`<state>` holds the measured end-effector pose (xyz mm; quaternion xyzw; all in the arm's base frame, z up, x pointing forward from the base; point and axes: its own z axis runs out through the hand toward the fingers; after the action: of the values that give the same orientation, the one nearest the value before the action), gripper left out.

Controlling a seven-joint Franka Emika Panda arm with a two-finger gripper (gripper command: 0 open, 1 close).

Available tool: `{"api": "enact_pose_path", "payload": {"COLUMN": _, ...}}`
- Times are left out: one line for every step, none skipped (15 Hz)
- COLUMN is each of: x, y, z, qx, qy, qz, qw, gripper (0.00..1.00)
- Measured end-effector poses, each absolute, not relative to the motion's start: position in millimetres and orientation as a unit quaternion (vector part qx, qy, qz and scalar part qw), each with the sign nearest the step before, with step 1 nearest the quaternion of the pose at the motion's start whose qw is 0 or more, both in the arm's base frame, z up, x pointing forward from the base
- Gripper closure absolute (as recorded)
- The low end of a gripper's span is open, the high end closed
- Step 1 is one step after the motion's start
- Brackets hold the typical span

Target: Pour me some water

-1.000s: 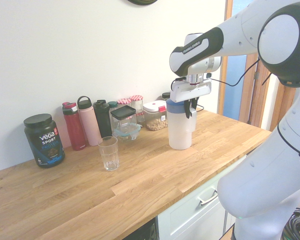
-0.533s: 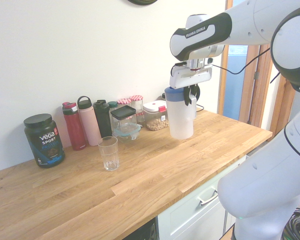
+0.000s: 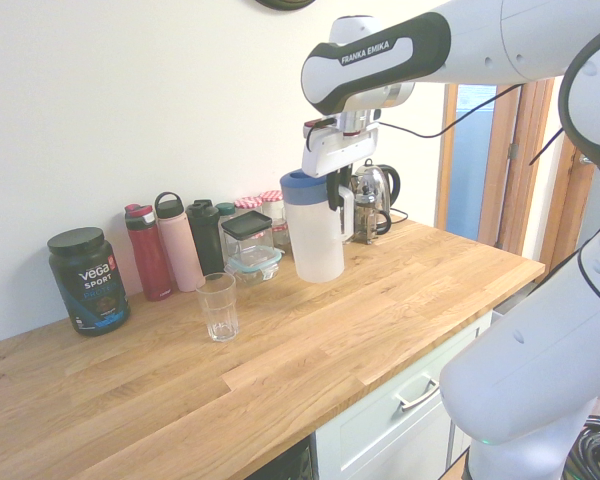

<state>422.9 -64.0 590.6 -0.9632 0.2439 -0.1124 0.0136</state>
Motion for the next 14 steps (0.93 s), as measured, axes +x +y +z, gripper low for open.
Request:
{"api": "enact_pose_path", "payload": {"x": 428.3, "y": -50.9, "z": 590.6, "qx": -0.971, "qy": 0.212, "qz": -0.112, "qw": 0.011, "gripper": 1.00}}
{"api": "enact_pose_path", "payload": {"x": 433.6, "y": -40.1, "z": 590.6, "qx": -0.977, "qy": 0.182, "qz": -0.110, "qw": 0.009, "gripper": 1.00}}
{"api": "enact_pose_path", "payload": {"x": 439.4, "y": -30.8, "z": 589.1, "qx": -0.983, "qy": 0.151, "qz": -0.107, "qw": 0.006, "gripper": 1.00}}
{"api": "enact_pose_path", "payload": {"x": 445.0, "y": -22.7, "z": 587.1, "qx": -0.988, "qy": 0.120, "qz": -0.102, "qw": 0.001, "gripper": 1.00}}
{"api": "enact_pose_path", "payload": {"x": 450.6, "y": -14.6, "z": 584.5, "qx": -0.991, "qy": 0.091, "qz": -0.095, "qw": -0.008, "gripper": 1.00}}
{"api": "enact_pose_path", "payload": {"x": 456.6, "y": -6.4, "z": 581.6, "qx": -0.994, "qy": 0.064, "qz": -0.085, "qw": -0.019, "gripper": 1.00}}
{"api": "enact_pose_path", "payload": {"x": 462.9, "y": 1.5, "z": 578.6, "qx": -0.996, "qy": 0.038, "qz": -0.074, "qw": -0.034, "gripper": 1.00}}
{"api": "enact_pose_path", "payload": {"x": 469.1, "y": 8.3, "z": 575.4, "qx": -0.997, "qy": 0.014, "qz": -0.061, "qw": -0.051, "gripper": 1.00}}
{"api": "enact_pose_path", "payload": {"x": 475.2, "y": 13.6, "z": 571.3, "qx": -0.996, "qy": -0.008, "qz": -0.049, "qw": -0.071, "gripper": 1.00}}
{"api": "enact_pose_path", "payload": {"x": 481.1, "y": 17.2, "z": 568.0, "qx": -0.995, "qy": -0.028, "qz": -0.035, "qw": -0.092, "gripper": 1.00}}
{"api": "enact_pose_path", "payload": {"x": 488.0, "y": 20.9, "z": 566.3, "qx": -0.992, "qy": -0.047, "qz": -0.022, "qw": -0.114, "gripper": 1.00}}
{"api": "enact_pose_path", "payload": {"x": 495.0, "y": 26.2, "z": 565.1, "qx": -0.988, "qy": -0.066, "qz": -0.009, "qw": -0.137, "gripper": 1.00}}
{"api": "enact_pose_path", "payload": {"x": 501.2, "y": 32.8, "z": 563.2, "qx": -0.984, "qy": -0.083, "qz": 0.001, "qw": -0.157, "gripper": 1.00}}
{"api": "enact_pose_path", "payload": {"x": 506.3, "y": 41.6, "z": 560.5, "qx": -0.980, "qy": -0.097, "qz": 0.007, "qw": -0.172, "gripper": 1.00}}
